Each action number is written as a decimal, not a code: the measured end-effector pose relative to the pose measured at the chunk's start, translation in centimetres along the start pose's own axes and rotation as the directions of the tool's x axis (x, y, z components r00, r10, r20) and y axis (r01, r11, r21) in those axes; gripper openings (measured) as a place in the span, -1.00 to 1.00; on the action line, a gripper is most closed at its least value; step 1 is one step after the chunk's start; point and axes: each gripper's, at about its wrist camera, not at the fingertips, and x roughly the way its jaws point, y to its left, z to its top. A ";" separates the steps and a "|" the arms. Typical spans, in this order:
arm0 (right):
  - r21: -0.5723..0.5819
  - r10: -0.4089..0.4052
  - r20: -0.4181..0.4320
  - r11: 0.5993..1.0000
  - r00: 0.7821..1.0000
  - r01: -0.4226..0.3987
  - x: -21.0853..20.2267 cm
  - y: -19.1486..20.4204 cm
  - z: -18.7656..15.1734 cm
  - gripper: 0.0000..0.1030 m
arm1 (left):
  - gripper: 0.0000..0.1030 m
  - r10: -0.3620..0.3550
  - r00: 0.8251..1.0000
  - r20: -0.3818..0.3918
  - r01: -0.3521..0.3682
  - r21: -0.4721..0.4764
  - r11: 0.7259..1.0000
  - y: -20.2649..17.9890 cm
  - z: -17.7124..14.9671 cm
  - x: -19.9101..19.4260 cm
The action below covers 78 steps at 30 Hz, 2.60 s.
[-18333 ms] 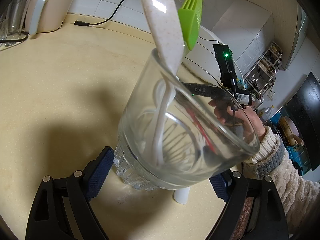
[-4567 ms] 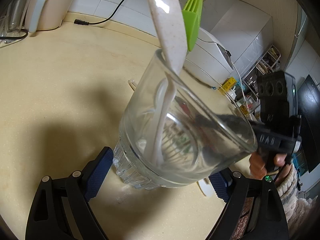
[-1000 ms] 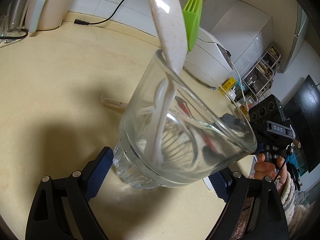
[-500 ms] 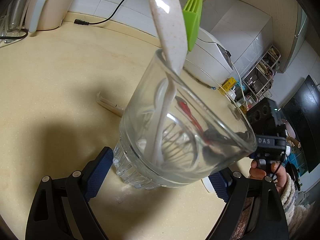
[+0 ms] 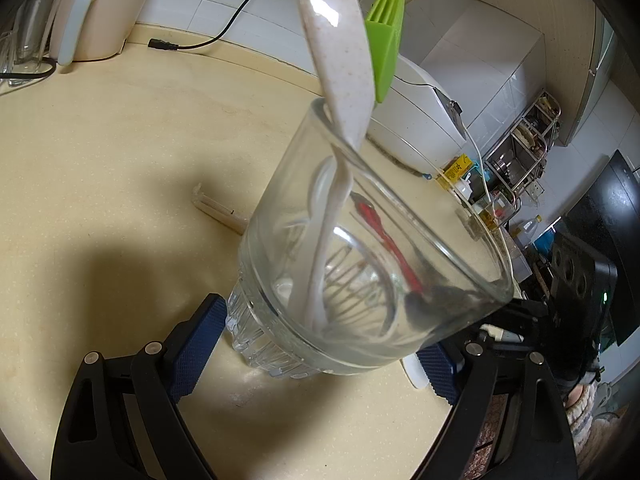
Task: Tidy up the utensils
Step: 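Carry the wrapped chopsticks toward the glass held by the left gripper, then raise the chopsticks over the glass rim and lower them in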
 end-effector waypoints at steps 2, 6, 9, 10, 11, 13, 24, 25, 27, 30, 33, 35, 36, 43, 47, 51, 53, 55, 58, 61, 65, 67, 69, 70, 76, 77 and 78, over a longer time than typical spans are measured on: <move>-0.024 0.003 -0.011 1.000 1.000 -0.003 0.1 0.4 -0.5 -0.53 | 0.77 0.000 1.000 0.000 0.000 0.000 1.000 0.0 0.0 0.0; -0.030 0.006 -0.011 1.000 1.000 -0.007 0.1 0.4 -0.7 -0.51 | 0.77 0.000 1.000 0.000 0.000 0.000 1.000 -0.1 0.0 0.0; -0.034 0.014 0.000 0.999 1.000 -0.014 0.1 0.3 -0.7 -0.51 | 0.77 0.000 1.000 0.000 0.000 0.000 1.000 -0.1 0.0 0.0; -0.040 0.016 0.005 0.999 1.000 -0.016 0.2 0.4 -0.7 -0.51 | 0.77 0.000 1.000 0.000 0.000 0.000 1.000 0.0 0.0 0.0; -0.047 0.015 0.006 0.999 1.000 -0.015 0.3 0.4 -0.7 -0.52 | 0.77 0.000 1.000 0.000 0.000 0.000 1.000 0.0 0.0 0.0; -0.058 0.001 0.009 0.998 1.000 -0.001 0.3 0.6 -0.8 -0.72 | 0.77 0.000 1.000 0.000 0.000 0.000 1.000 0.0 0.0 0.0; 0.222 0.300 0.133 0.920 0.945 -0.323 -1.5 -4.3 -0.7 -0.79 | 0.77 0.000 1.000 0.000 0.000 0.000 1.000 0.0 0.0 0.0; 0.246 0.320 0.149 0.905 0.936 -0.348 -1.6 -4.8 -0.7 -0.79 | 0.77 0.000 1.000 0.000 0.000 0.000 1.000 0.0 0.0 0.0; 0.283 0.347 0.185 0.877 0.919 -0.388 -1.9 -5.6 -0.9 -0.79 | 0.77 -0.001 1.000 0.000 0.001 0.000 1.000 0.0 0.0 0.0; 0.291 0.345 0.243 0.866 0.907 -0.407 -3.2 -6.0 -0.8 -0.79 | 0.77 0.000 1.000 0.000 0.000 0.000 1.000 0.0 0.0 0.0; 0.283 0.331 0.283 0.868 0.900 -0.408 -4.3 -6.3 -0.2 -0.79 | 0.77 -0.001 1.000 0.000 0.001 0.000 1.000 0.0 0.0 0.0; 0.274 0.319 0.294 0.875 0.901 -0.399 -5.0 -6.9 0.4 -0.79 | 0.77 0.000 1.000 0.000 0.000 0.000 1.000 0.0 0.0 0.0; 0.271 0.311 0.299 0.879 0.902 -0.393 -5.4 -7.1 0.6 -0.79 | 0.77 0.000 1.000 0.000 0.000 0.000 1.000 0.0 0.0 0.0; 0.233 0.255 0.346 0.909 0.903 -0.346 -9.3 -8.8 2.2 -0.79 | 0.77 -0.001 1.000 0.001 0.001 0.000 1.000 0.0 0.0 0.0; 0.202 0.275 0.376 0.907 0.885 -0.369 -11.7 -8.7 2.3 -0.79 | 0.77 -0.001 1.000 0.001 0.001 0.000 1.000 0.0 0.0 0.0; 0.144 0.331 0.366 0.903 0.870 -0.404 -13.8 -7.5 2.0 -0.79 | 0.77 -0.001 1.000 0.001 0.001 0.000 1.000 0.0 0.0 0.0; 0.117 0.349 0.346 0.905 0.871 -0.409 -14.6 -6.9 1.8 -0.79 | 0.77 -0.001 1.000 0.001 0.001 0.000 1.000 0.1 0.0 0.0; 0.092 0.370 0.322 0.904 0.871 -0.418 -15.4 -6.3 1.7 -0.79 | 0.77 -0.001 1.000 0.001 0.001 0.000 1.000 0.1 0.0 0.0; 0.053 0.394 0.294 0.903 0.871 -0.427 -17.0 -5.4 1.2 -0.79 | 0.77 -0.001 1.000 0.001 0.001 0.000 1.000 0.1 0.0 0.0; 0.015 0.412 0.269 0.902 0.870 -0.432 -18.5 -4.5 0.8 -0.79 | 0.77 -0.001 1.000 0.001 0.001 0.000 1.000 0.1 0.0 0.0; -0.046 0.398 0.210 0.916 0.893 -0.398 -19.5 -3.0 0.4 -0.79 | 0.77 -0.001 1.000 0.001 0.001 0.000 1.000 0.1 0.0 0.0; -0.062 0.386 0.174 0.923 0.906 -0.381 -19.4 -2.5 0.5 -0.79 | 0.77 -0.001 1.000 0.001 0.001 0.000 1.000 0.1 0.0 0.0; -0.069 0.382 0.147 0.924 0.912 -0.376 -19.0 -2.2 0.7 -0.79 | 0.77 -0.001 1.000 0.001 0.001 -0.001 1.000 0.0 0.0 0.0; -0.071 0.379 0.134 0.925 0.915 -0.373 -18.8 -2.1 0.9 -0.79 | 0.77 -0.001 1.000 0.001 0.001 0.000 1.000 0.1 0.0 0.0; -0.061 0.338 0.072 0.940 0.938 -0.334 -17.5 -1.8 2.0 -0.79 | 0.77 -0.001 1.000 0.001 0.001 -0.001 1.000 0.1 0.0 0.0; -0.059 0.338 0.070 0.941 0.939 -0.334 -17.4 -1.8 2.3 -0.79 | 0.77 -0.001 1.000 0.001 0.001 0.000 1.000 0.1 0.0 0.0; -0.057 0.335 0.069 0.942 0.940 -0.332 -17.4 -1.7 2.5 -0.79 | 0.77 -0.001 1.000 0.001 0.001 -0.001 1.000 0.1 0.0 0.0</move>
